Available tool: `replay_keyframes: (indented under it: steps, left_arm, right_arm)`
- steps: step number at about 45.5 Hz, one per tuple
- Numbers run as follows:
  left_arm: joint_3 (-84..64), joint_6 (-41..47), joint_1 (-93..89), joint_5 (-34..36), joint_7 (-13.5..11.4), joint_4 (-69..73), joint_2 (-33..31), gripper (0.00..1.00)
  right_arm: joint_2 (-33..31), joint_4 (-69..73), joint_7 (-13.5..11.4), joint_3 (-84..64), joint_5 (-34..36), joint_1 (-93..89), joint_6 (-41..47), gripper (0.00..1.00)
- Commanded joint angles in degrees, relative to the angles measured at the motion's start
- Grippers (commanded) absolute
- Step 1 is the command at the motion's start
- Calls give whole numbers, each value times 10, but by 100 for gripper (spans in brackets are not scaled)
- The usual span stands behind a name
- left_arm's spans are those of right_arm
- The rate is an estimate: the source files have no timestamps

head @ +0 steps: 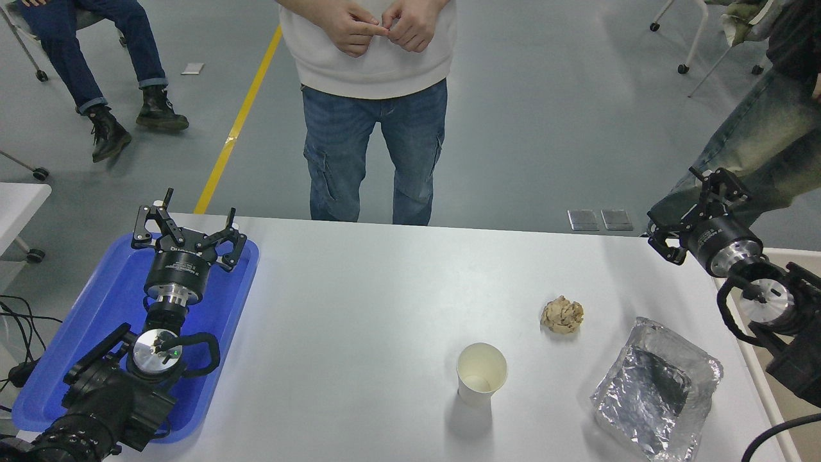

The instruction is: Pick up paper cup place in dustbin

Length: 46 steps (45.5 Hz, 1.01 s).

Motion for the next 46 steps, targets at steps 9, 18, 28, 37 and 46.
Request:
replay_keyframes:
  steps: [9,18,28,37,46]
  left_arm:
    - [4,0,0,0,-1,0,1,100]
    - [5,0,0,0,-1,0,2,100]
    - [6,0,0,0,-1,0,2,100]
    - [6,0,0,0,-1,0,2,100]
    - [7,0,0,0,-1,0,3,100]
  right_arm:
    - [0,-2,0,-3,-1,0,1,100]
    - [1,5,0,-5,-5,-1,0,100]
    - [-13,33,-1,-13,-21,17,-1,100]
    - [-82,97,-6,-49,-75,59,-29,100]
    - [-145,143,-7,-139,-120,143,-37,100]
